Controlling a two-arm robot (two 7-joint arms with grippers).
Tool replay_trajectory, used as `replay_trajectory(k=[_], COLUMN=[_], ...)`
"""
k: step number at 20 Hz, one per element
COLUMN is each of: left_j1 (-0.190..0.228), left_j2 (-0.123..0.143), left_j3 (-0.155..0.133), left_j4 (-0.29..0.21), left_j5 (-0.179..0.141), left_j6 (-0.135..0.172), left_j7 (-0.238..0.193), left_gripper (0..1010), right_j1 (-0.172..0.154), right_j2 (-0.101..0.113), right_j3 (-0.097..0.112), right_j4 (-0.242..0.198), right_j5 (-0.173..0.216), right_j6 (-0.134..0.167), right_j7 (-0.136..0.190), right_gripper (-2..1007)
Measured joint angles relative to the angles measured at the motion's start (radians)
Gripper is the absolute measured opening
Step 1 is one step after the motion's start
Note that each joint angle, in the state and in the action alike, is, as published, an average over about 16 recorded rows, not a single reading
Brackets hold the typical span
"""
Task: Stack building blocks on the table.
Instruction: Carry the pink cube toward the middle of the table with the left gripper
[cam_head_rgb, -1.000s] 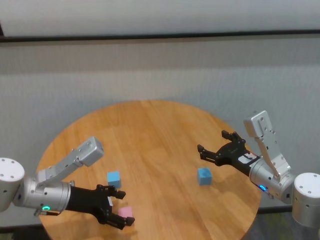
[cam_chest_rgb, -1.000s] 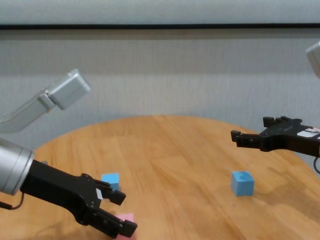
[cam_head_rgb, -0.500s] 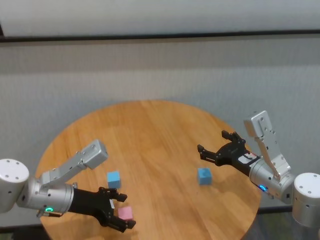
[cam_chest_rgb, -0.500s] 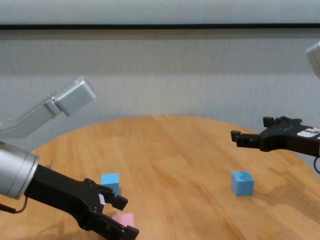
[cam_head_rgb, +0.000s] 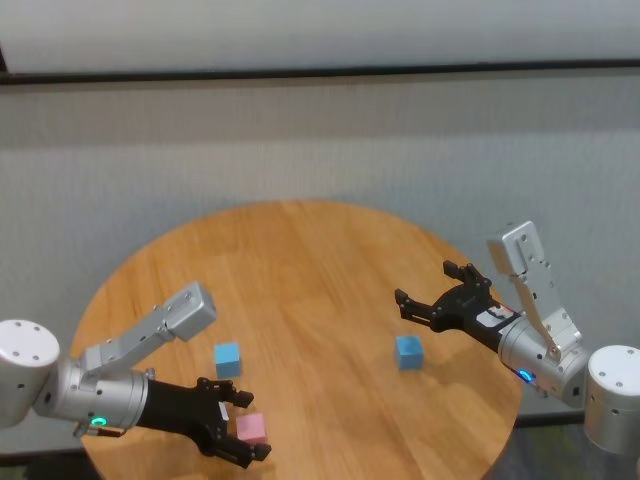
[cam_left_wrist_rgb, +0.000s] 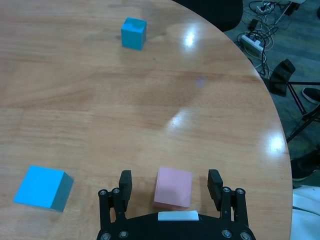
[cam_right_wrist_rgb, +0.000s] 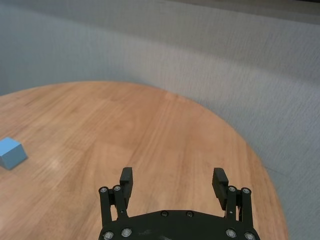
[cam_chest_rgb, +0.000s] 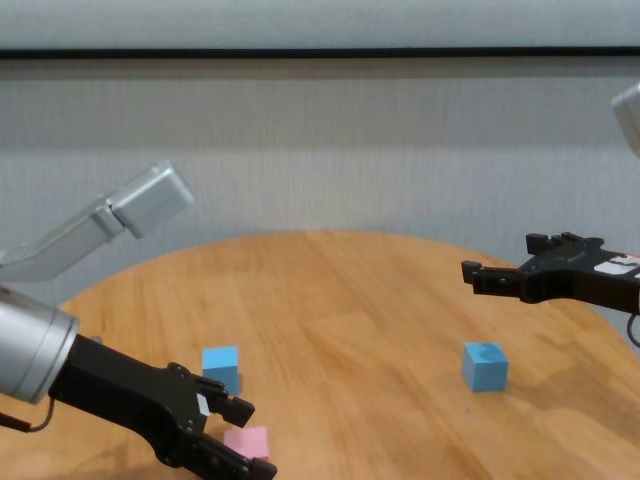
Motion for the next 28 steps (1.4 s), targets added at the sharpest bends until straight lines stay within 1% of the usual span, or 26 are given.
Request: replay_trajectory(k=[9, 15, 20, 28], left_j1=[0.001, 0.003, 0.008, 0.020], left_j2=[-0.003, -0.002, 0.003, 0.012], left_j3=[0.005, 0.006, 0.004, 0.001], left_j4=[0.000, -0.007, -0.018, -0.038], left_j5=[0.001, -0.001, -0.005, -0.014], left_j6=[0.005, 0.008, 0.012, 0.021], left_j7=[-0.001, 0.001, 0.003, 0.010], left_gripper=[992, 934, 831, 588], right_j1=[0.000, 0.000, 0.000, 0.000], right_j2=[0.000, 0.000, 0.000, 0.000], right_j3=[0.000, 0.000, 0.000, 0.000], right_j4=[0.000, 0.000, 0.000, 0.000], right_j5=[0.000, 0.000, 0.000, 0.000], right_j6=[0.000, 0.000, 0.000, 0.000], right_j7=[0.000, 0.000, 0.000, 0.000], right_gripper=[1000, 1000, 1001, 1001])
